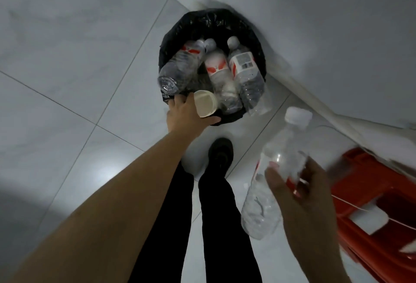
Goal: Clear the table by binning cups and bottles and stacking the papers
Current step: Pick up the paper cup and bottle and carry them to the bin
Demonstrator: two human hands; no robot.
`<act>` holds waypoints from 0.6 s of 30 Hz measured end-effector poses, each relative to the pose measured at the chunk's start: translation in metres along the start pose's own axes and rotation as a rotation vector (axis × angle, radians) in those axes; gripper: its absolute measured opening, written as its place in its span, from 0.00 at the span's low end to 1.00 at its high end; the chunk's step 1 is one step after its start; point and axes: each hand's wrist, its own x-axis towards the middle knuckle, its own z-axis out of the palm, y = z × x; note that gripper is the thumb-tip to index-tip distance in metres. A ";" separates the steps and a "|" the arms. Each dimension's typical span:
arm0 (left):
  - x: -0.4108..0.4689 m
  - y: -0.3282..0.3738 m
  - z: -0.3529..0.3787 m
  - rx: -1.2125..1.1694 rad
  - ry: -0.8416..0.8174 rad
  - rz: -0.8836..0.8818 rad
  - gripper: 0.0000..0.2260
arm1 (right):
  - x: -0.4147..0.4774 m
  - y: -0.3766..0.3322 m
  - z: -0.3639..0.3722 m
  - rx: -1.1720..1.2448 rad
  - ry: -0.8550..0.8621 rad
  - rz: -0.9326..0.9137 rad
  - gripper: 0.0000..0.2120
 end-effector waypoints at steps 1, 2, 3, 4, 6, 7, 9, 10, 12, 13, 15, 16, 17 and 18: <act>-0.005 -0.004 -0.003 -0.009 -0.023 0.033 0.42 | 0.001 -0.014 0.012 0.054 -0.020 -0.011 0.35; -0.012 -0.010 -0.006 -0.003 -0.030 0.069 0.42 | 0.016 -0.026 0.029 0.057 -0.028 -0.021 0.34; -0.020 -0.017 -0.010 0.034 -0.028 0.107 0.40 | 0.029 -0.036 0.037 0.027 -0.033 -0.043 0.32; -0.027 -0.026 -0.014 0.099 -0.040 0.146 0.37 | 0.045 -0.045 0.049 0.020 -0.041 -0.042 0.29; -0.035 -0.046 -0.024 0.230 -0.125 0.211 0.33 | 0.078 -0.059 0.072 -0.024 -0.109 -0.068 0.25; -0.036 -0.055 -0.028 0.265 -0.184 0.226 0.32 | 0.097 -0.064 0.086 -0.040 -0.140 -0.091 0.25; -0.036 -0.072 -0.034 0.284 -0.270 0.239 0.32 | 0.131 -0.080 0.118 -0.138 -0.181 -0.126 0.27; -0.034 -0.077 -0.035 0.282 -0.284 0.251 0.32 | 0.146 -0.085 0.134 -0.201 -0.207 -0.126 0.29; -0.032 -0.083 -0.034 0.273 -0.291 0.275 0.33 | 0.168 -0.092 0.159 -0.239 -0.243 -0.126 0.30; -0.030 -0.084 -0.032 0.263 -0.297 0.279 0.33 | 0.175 -0.093 0.169 -0.224 -0.240 -0.146 0.29; -0.028 -0.084 -0.026 0.241 -0.310 0.279 0.33 | 0.180 -0.089 0.181 -0.221 -0.227 -0.212 0.24; -0.027 -0.083 -0.023 0.232 -0.316 0.279 0.33 | 0.180 -0.086 0.183 -0.227 -0.232 -0.240 0.23; -0.028 -0.081 -0.019 0.223 -0.319 0.277 0.33 | 0.177 -0.081 0.183 -0.231 -0.240 -0.253 0.21; -0.030 -0.079 -0.018 0.209 -0.314 0.273 0.32 | 0.172 -0.076 0.181 -0.235 -0.247 -0.270 0.21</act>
